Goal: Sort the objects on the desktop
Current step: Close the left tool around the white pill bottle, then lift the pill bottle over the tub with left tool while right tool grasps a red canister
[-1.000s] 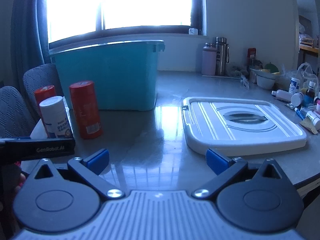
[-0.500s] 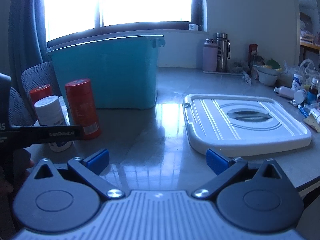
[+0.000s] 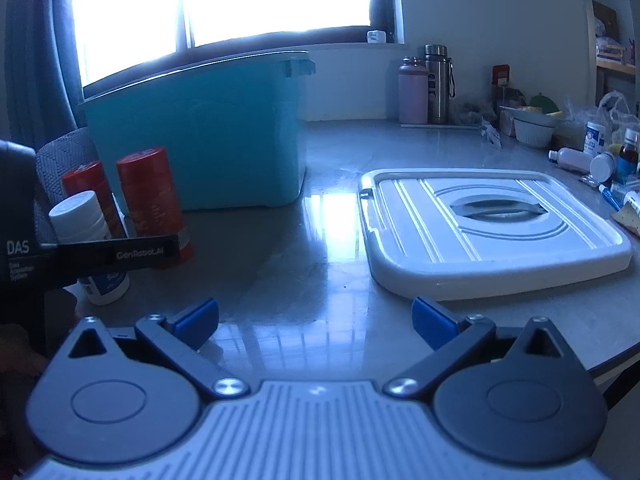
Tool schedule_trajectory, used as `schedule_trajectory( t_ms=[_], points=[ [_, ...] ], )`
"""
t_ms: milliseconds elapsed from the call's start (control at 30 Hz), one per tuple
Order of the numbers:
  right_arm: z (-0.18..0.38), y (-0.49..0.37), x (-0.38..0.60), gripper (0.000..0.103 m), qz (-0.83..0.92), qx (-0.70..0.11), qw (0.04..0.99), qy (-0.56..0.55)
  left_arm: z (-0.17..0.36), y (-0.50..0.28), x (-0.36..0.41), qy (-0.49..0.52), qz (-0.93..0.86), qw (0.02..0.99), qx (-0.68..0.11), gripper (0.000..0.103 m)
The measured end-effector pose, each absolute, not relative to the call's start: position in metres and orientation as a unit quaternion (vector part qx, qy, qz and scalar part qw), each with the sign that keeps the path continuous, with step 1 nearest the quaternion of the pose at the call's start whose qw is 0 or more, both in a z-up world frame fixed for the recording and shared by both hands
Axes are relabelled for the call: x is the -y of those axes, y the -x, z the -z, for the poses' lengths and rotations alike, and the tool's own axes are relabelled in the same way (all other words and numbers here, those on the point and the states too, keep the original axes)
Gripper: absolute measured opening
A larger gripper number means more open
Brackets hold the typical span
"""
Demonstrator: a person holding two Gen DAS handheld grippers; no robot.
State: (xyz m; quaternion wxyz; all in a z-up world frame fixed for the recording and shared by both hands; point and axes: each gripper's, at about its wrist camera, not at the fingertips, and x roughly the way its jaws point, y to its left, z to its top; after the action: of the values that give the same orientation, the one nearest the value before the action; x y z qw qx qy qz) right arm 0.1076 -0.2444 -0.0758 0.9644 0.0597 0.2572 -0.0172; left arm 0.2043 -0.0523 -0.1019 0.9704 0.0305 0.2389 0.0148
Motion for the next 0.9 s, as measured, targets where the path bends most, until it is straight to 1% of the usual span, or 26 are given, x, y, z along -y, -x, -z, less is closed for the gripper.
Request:
schedule_trajectory(
  t_ms=[33, 367, 900],
  points=[
    [0.076, -0.108, 0.245, 0.103, 0.016, -0.258, 0.964, -0.062, 0.102, -0.203, 0.054, -0.037, -0.017, 0.970, -0.240, 0.049],
    [0.074, -0.113, 0.240, 0.103, 0.003, -0.256, 0.964, -0.069, 0.095, -0.195, 0.044, -0.026, -0.022, 0.967, -0.251, 0.049],
    [0.058, -0.124, 0.196, 0.103, -0.026, -0.245, 0.968, -0.035, 0.073, -0.171, -0.018, -0.016, -0.050, 0.966, -0.251, 0.049]
  ],
)
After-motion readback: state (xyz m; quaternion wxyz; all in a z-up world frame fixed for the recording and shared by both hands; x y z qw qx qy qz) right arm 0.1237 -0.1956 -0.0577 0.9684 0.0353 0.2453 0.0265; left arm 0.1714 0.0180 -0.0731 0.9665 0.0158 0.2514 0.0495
